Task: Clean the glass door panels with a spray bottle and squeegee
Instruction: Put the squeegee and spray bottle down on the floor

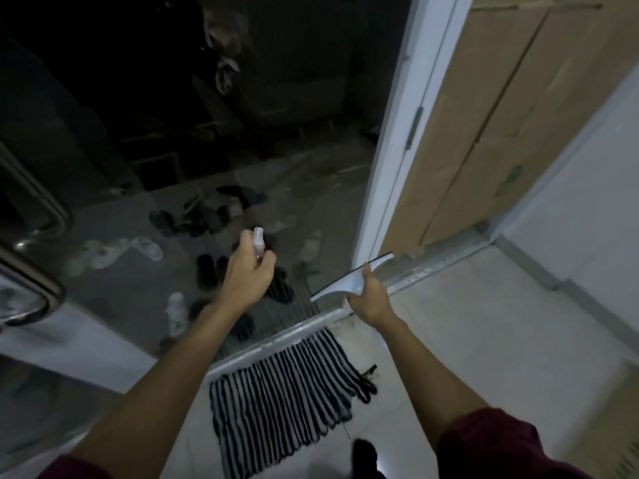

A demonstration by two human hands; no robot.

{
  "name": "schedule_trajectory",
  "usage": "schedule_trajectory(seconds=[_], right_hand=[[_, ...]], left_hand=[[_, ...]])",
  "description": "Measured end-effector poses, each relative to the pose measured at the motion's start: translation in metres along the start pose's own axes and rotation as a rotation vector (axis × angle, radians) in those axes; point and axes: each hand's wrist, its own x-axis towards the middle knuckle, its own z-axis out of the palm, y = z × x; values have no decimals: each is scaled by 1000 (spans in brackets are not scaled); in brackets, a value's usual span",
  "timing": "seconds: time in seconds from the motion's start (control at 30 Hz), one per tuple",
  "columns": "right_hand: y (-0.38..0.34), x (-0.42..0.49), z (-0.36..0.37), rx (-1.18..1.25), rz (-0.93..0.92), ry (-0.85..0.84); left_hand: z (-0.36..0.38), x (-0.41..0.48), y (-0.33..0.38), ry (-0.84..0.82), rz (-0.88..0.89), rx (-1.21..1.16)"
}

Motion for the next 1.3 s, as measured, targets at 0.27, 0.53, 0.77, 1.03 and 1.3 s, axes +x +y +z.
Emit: schedule_trajectory(seconds=[0.27, 0.53, 0.77, 1.03, 1.3], right_hand=[[75, -14, -57, 125, 152, 190], [178, 11, -122, 94, 319, 250], [270, 39, -147, -46, 433, 202], [367, 110, -121, -117, 467, 155], [542, 221, -17, -190, 477, 88]], left_hand=[[108, -16, 23, -316, -75, -59], [249, -18, 57, -323, -112, 8], [361, -12, 65, -414, -166, 5], [485, 13, -15, -462, -265, 31], [631, 39, -208, -423, -297, 90]])
